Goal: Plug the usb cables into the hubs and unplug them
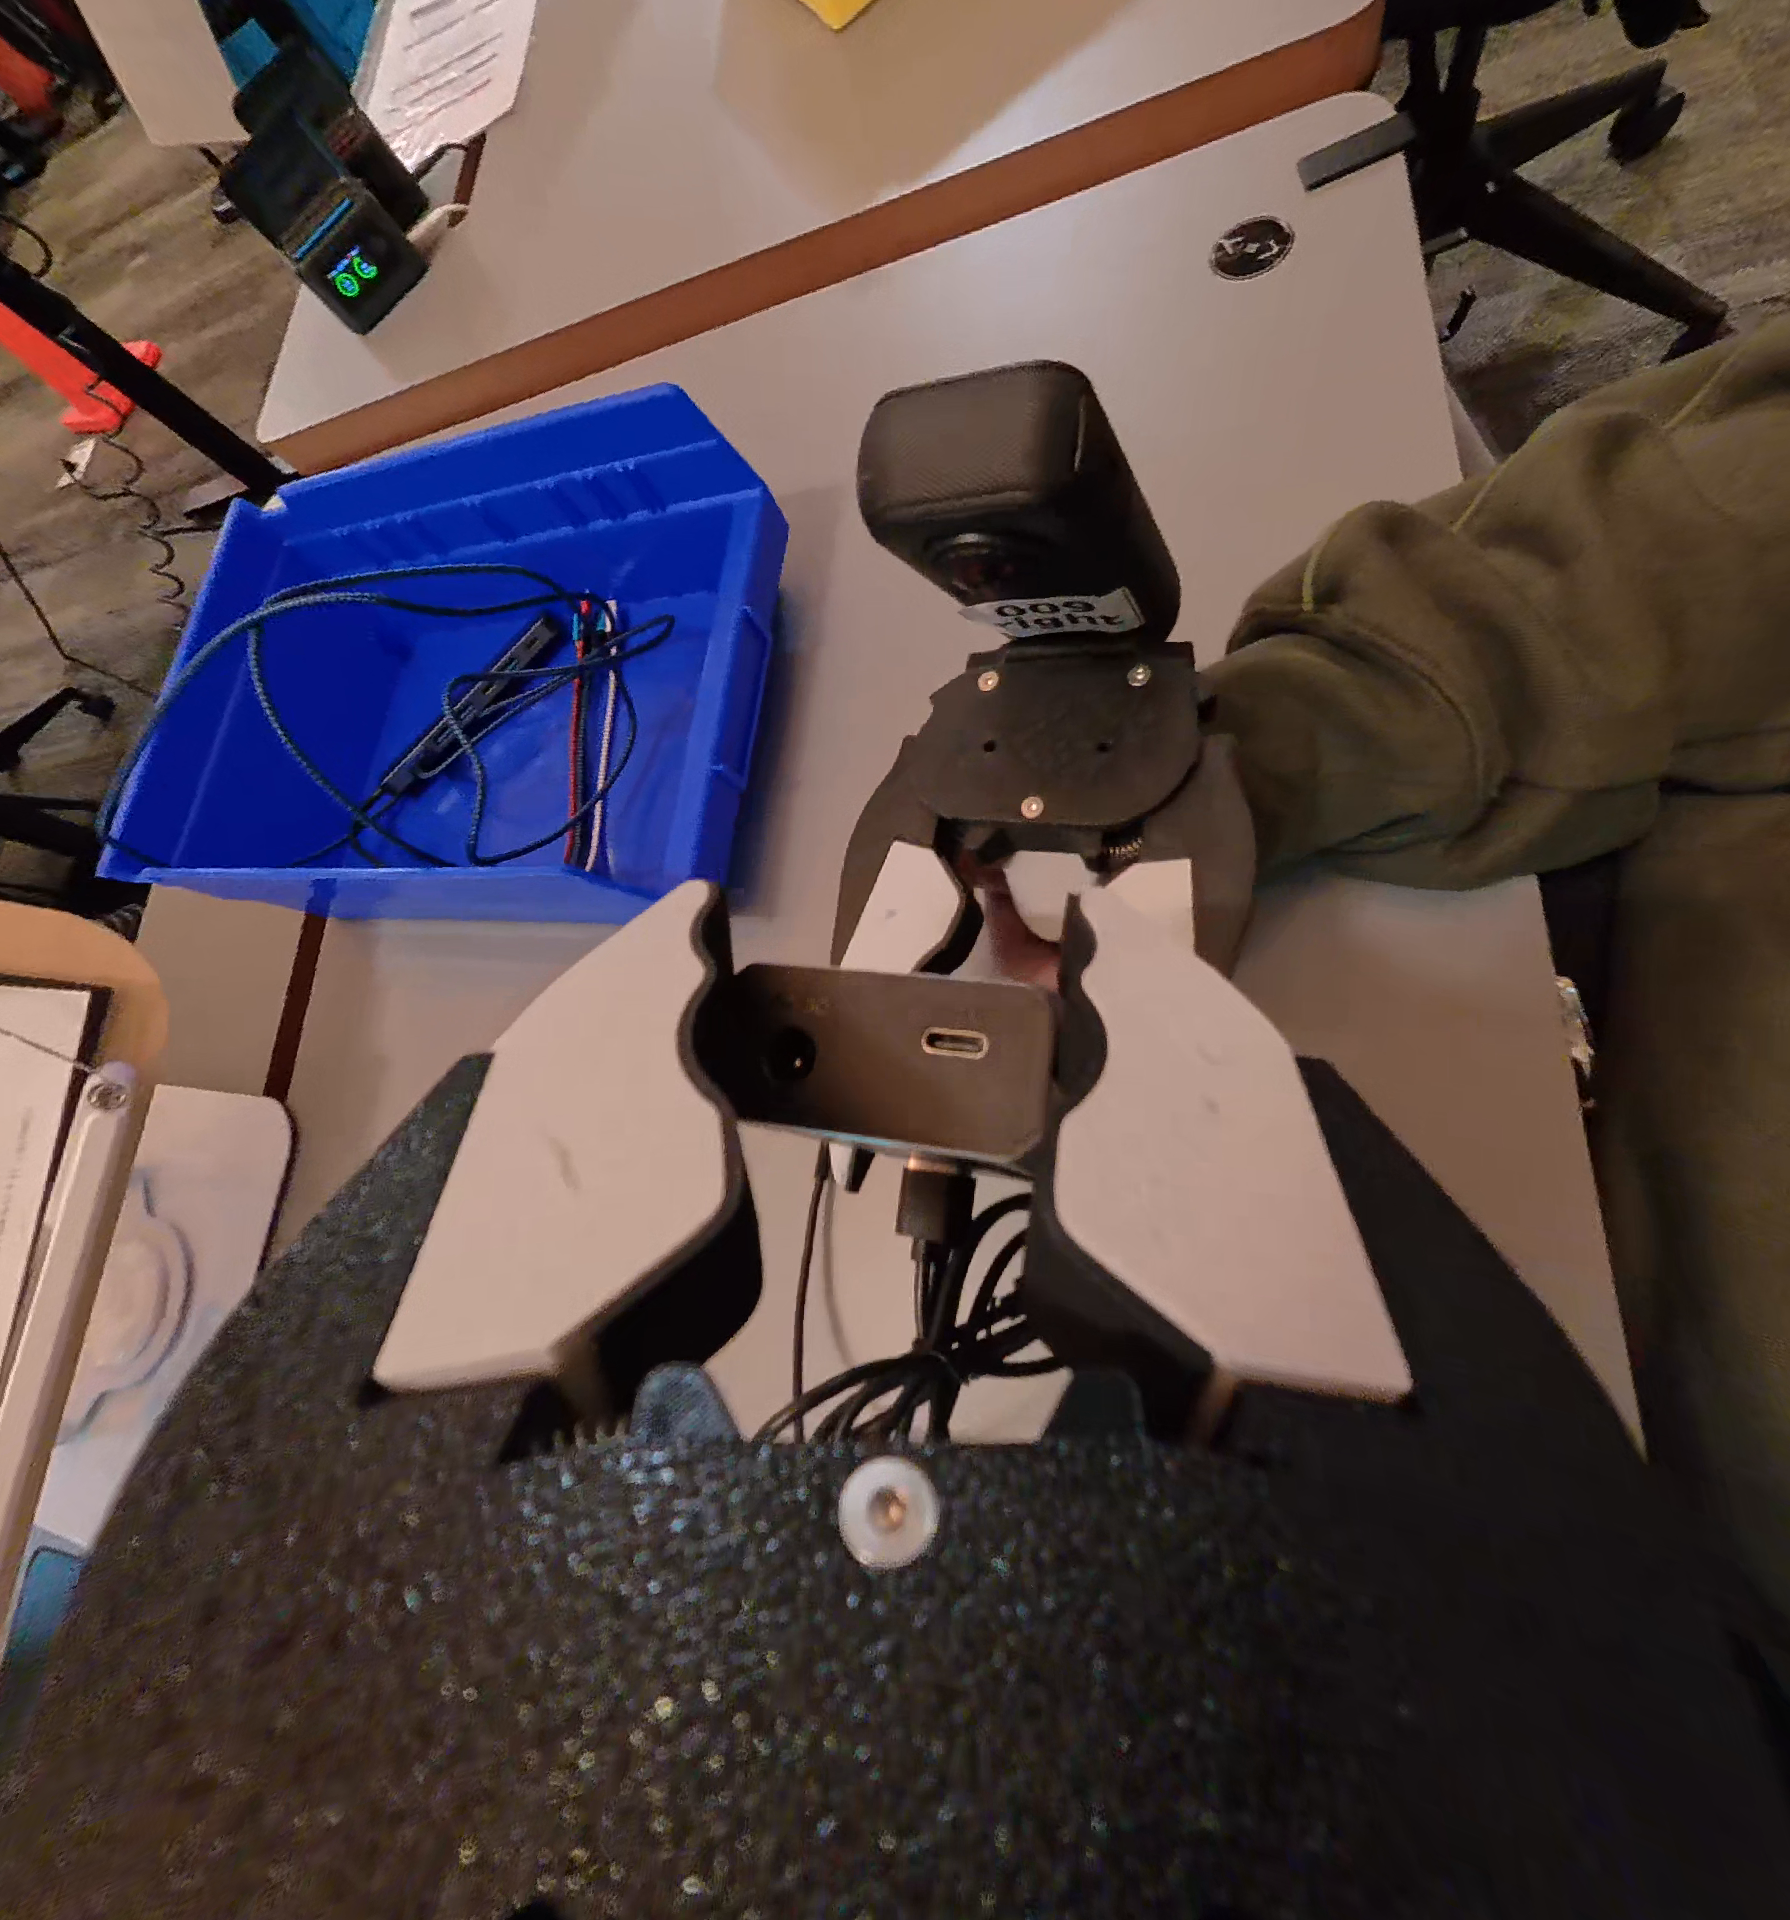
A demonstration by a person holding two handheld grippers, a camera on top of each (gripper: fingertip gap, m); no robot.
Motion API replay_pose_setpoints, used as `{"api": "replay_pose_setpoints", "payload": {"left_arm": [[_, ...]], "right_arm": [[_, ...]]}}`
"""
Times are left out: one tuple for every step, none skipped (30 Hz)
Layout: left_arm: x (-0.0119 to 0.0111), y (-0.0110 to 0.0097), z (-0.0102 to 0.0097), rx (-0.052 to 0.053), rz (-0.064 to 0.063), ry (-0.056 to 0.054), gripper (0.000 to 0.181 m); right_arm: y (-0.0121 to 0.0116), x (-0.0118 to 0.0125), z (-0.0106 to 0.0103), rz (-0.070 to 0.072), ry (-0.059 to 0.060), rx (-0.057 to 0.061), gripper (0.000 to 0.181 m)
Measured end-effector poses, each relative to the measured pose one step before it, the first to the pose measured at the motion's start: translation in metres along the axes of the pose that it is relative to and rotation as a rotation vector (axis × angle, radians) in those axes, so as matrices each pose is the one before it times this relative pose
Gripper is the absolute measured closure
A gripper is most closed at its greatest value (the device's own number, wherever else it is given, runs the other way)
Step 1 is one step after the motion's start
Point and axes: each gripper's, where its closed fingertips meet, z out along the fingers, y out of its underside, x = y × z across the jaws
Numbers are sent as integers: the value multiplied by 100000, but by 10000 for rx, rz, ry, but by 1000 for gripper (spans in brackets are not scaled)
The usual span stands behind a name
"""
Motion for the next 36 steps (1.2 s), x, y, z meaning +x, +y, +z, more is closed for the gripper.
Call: {"api": "replay_pose_setpoints", "payload": {"left_arm": [[-5, 56, -38, 2, 105, -42, 122], [75, 65, -33, 5, 148, 3, 122], [88, 62, -59, -1, 132, 25, 122], [83, 123, -88, -25, 117, 45, 122], [74, 173, -119, -47, 48, 53, 122], [-12, 141, -139, -4, -14, 25, 122], [-6, 60, -152, 82, -3, 24, 122], [30, 5, -147, 134, 34, 32, 122], [5, 37, -145, 79, 47, 0, 122], [-35, 95, -140, -3, -24, -16, 122], [-6, 103, -128, -32, -28, 1, 122], [-10, 107, -122, -45, 8, -3, 122], [-51, 74, -116, -34, 8, -46, 122], [-118, 118, -90, -80, -41, -92, 122], [-116, 129, -76, -110, -58, -76, 122], [-35, 30, -53, -35, -33, -20, 122], [82, -52, 3, 37, 47, 32, 122], [144, -144, 68, 86, 61, 64, 122], [189, -195, 129, 96, 80, 82, 122], [252, -257, 159, 122, 154, 102, 122], [226, -239, 208, 96, 133, 93, 122], [156, -135, 208, 14, 76, 75, 122], [110, -107, 133, -14, 69, 79, 122], [60, -64, 68, -19, 52, 70, 122], [31, -40, 51, -29, 9, 69, 122], [34, -29, 74, -21, 14, 67, 122], [50, -14, 119, -24, 23, 79, 122], [77, -10, 162, -41, 10, 99, 122], [-74, 42, 161, -105, 11, -40, 123], [-191, 97, 121, -142, 39, -137, 125], [-212, 35, 74, -87, 9, -144, 128], [-63, -99, 43, 34, -67, -14, 131], [-140, -290, -12, 186, -67, -69, 134], [-349, -323, -52, 212, 220, -302, 137], [-130, 87, 68, -169, 86, -116, 138], [-131, 36, 33, -163, -36, -96, 139]], "right_arm": [[-37, 67, -31, 46, 18, 31, 118], [15, 23, 2, 14, 5, -12, 118], [58, 8, 59, -45, 43, -53, 118], [109, -31, 96, -73, 37, -89, 118], [113, -51, 89, -57, 6, -95, 119], [55, -27, 61, -25, 3, -47, 119], [15, -16, 19, 7, -17, -12, 119], [-19, -38, -15, 16, -46, 13, 119], [-22, 2, -32, -6, 5, 25, 119], [-31, -25, -22, -30, 10, 27, 119], [-3, -60, -5, -22, -31, 4, 119], [8, -29, 5, -1, -26, -6, 119], [-14, 63, -14, 17, 39, 9, 119], [-33, 80, -23, 38, 37, 30, 118], [-22, 20, -20, 32, -15, 21, 118], [-7, -36, 3, -13, -18, 6, 118], [39, -69, 34, -39, -26, -34, 119], [79, -99, 64, -52, -39, -64, 119], [50, -96, 62, -93, -5, -47, 119], [48, -92, 52, -81, -15, -32, 119], [58, -43, 48, -45, -1, -51, 119], [74, -42, 45, -23, -15, -64, 119], [36, -53, 31, -27, -22, -27, 119], [4, -35, 13, -22, -11, -3, 119], [15, -68, 4, -13, -38, -11, 120], [39, 7, 36, -5, 9, -31, 120], [59, 43, 71, -11, 50, -54, 120], [82, 11, 85, -14, 26, -65, 120], [73, 164, 50, -2, 138, -58, 119], [23, 268, -17, 26, 196, -18, 119], [-18, 112, -47, 56, 53, 23, 118], [-55, -97, -66, 26, -107, 44, 119], [29, -203, -11, -58, -115, -20, 121], [88, -96, 59, -14, -57, -70, 121], [41, 198, -15, 42, 131, -33, 121], [-66, 16, -71, 67, -49, 59, 121]]}}
